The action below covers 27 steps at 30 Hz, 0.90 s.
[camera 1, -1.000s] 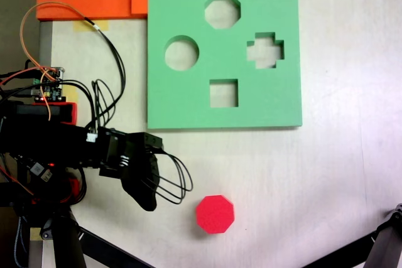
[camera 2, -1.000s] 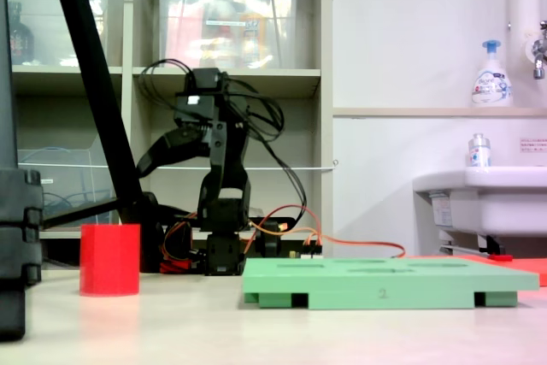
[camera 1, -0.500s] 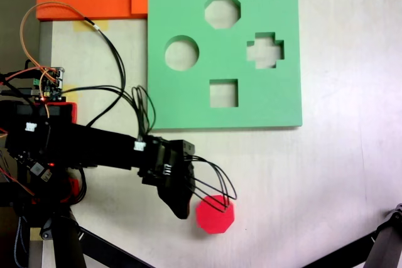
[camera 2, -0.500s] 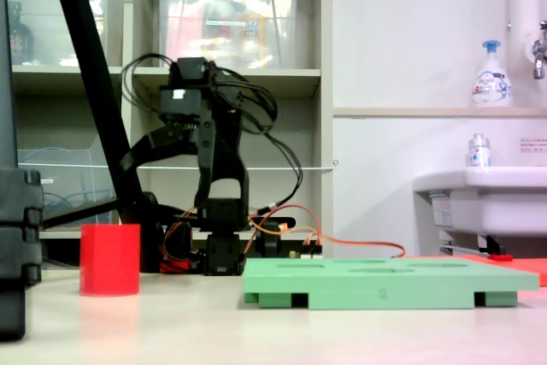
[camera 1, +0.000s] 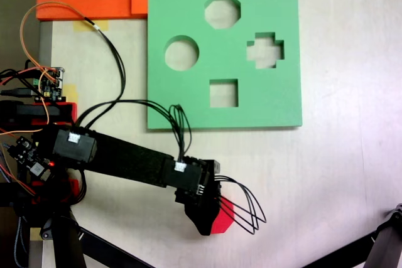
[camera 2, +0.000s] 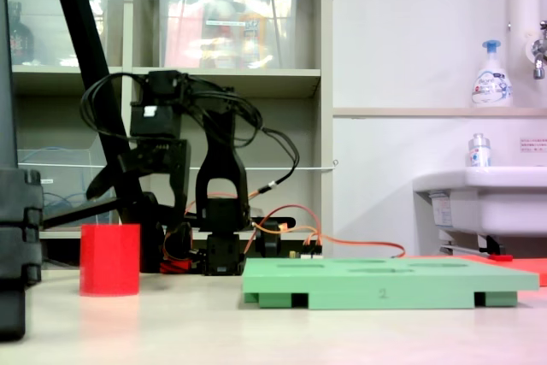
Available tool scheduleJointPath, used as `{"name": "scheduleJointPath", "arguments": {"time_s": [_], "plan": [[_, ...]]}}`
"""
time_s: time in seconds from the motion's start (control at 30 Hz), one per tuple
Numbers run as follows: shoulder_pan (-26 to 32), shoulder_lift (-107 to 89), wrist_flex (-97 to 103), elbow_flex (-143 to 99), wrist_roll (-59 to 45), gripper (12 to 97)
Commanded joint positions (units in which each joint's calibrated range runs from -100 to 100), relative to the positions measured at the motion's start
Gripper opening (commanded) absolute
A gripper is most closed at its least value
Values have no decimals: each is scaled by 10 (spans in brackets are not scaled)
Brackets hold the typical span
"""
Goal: Put the octagonal pillar block into the corresponding hole
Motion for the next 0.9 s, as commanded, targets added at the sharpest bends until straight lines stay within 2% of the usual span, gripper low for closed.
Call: {"name": "scheduleJointPath", "arguments": {"time_s": [0.0, 0.13, 0.8, 0.87], "plan": [[-5, 24, -14, 47, -12, 781], [-11, 100, -36, 104, -21, 781], [-27, 227, -52, 105, -40, 779], [-28, 229, -52, 105, -46, 746]]}}
